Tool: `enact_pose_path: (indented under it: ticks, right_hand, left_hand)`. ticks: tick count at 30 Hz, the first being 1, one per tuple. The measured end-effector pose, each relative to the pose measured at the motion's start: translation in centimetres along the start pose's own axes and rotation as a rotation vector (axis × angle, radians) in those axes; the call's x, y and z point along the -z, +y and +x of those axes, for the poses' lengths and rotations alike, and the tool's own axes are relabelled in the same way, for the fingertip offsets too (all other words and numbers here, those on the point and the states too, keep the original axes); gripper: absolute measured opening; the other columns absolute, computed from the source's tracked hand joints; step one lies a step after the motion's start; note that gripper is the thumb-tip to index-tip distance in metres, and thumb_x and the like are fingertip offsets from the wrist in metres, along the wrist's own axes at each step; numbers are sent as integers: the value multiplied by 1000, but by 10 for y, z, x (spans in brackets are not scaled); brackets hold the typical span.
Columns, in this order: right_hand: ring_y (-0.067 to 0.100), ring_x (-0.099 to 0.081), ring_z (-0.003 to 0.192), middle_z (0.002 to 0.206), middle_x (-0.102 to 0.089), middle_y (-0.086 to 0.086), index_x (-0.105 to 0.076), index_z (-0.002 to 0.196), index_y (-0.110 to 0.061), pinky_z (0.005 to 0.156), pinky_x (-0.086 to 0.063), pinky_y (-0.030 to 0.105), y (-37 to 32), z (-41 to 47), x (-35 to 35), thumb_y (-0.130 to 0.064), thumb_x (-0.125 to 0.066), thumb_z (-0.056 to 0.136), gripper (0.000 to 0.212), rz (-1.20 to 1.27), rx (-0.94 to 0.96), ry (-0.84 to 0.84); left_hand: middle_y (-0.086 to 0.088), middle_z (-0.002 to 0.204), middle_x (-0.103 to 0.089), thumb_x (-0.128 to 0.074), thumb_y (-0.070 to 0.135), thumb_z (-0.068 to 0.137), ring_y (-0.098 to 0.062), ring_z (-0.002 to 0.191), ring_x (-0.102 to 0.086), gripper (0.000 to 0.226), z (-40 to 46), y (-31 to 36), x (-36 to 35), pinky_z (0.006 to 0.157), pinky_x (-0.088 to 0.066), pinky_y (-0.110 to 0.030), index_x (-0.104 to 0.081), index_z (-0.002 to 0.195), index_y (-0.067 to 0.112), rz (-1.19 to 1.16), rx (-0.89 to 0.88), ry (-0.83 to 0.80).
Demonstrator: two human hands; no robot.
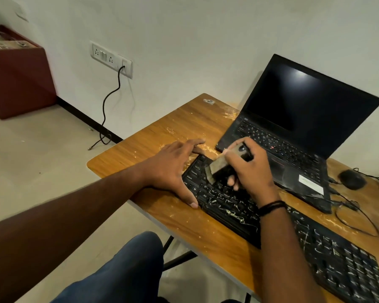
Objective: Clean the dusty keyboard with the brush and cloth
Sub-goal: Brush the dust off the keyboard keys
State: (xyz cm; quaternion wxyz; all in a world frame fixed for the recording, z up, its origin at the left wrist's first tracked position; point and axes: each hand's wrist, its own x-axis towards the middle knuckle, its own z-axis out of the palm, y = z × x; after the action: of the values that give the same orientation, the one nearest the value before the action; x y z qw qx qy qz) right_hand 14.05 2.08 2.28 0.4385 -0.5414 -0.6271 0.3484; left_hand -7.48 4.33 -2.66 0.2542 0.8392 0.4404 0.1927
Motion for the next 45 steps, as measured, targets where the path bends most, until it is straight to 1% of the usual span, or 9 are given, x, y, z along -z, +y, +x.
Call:
enact_pose_path:
  ticks: [3,8,14,19,24,29,34,39,45]
  right_hand:
    - [25,-60,42,79,-69,16,-52,98,-10,34,-43,26,2,-2,-14,-12,-63,95,12,-15,26,167]
    - [26,-52,36,83,-68,33,-50,101,2,30,-36,21,-6,-4,0,-7,-63,93,17,16,-19,-228]
    - [24,-61,41,86,-68,19,-51,98,-9,32,-39,23,-1,-3,-3,-17,-64,94,16,-126,45,118]
    - [23,-52,36,83,-71,22,-52,100,-4,31,-35,21,-8,-7,0,-11,-63,93,15,-59,34,-274]
    - [26,-65,56,91,-65,19,-54,98,-11,33,-39,19,-2,-4,-3,-19,-63,93,13,-222,66,123]
    - [19,-55,45,77,-61,12,-55,94,-6,32,-38,24,-4,-7,-4,-8,-64,90,10,-136,149,-145]
    - [29,-65,64,78,-62,5,-55,91,-13,41,-43,21,2,-4,-9,-16,-64,89,10,-235,167,158]
    - [16,-54,42,81,-65,21,-56,93,-5,32,-36,22,-4,-11,-4,0,-64,90,10,-54,156,-239]
    - [20,-66,67,80,-62,-1,-55,93,-15,42,-51,27,5,-4,-6,-18,-66,89,12,-253,181,211]
  left_hand:
    - [9,156,-28,-94,59,47,-8,136,-21,144,-1,5,2,114,-19,-36,-1,155,42,-16,17,-2]
    - [14,152,-30,-94,60,47,-1,129,-18,144,-2,6,3,113,-18,-35,-3,156,40,-25,19,-5]
    - [18,150,-27,-94,61,45,-4,134,-19,145,-1,8,2,114,-17,-35,-2,155,43,-32,49,-27]
    - [27,132,-23,-95,59,46,8,120,-15,145,-3,10,5,109,-15,-30,-3,156,40,-33,43,-25]
    - [26,140,-28,-93,59,47,0,128,-18,142,-2,11,3,114,-17,-33,-3,156,41,-24,46,-21]
    - [24,136,-26,-94,56,49,0,128,-17,141,-4,10,5,112,-16,-32,-3,156,39,-22,40,-29]
    - [20,145,-31,-92,63,46,1,128,-18,143,-2,9,3,115,-17,-35,-4,156,38,-18,33,-14]
    - [11,155,-31,-92,66,43,1,128,-18,146,-2,5,3,114,-17,-34,-3,156,39,-19,23,-16]
    - [13,156,-31,-92,65,45,-6,137,-22,144,-1,5,2,116,-18,-35,-3,156,39,-9,22,-7]
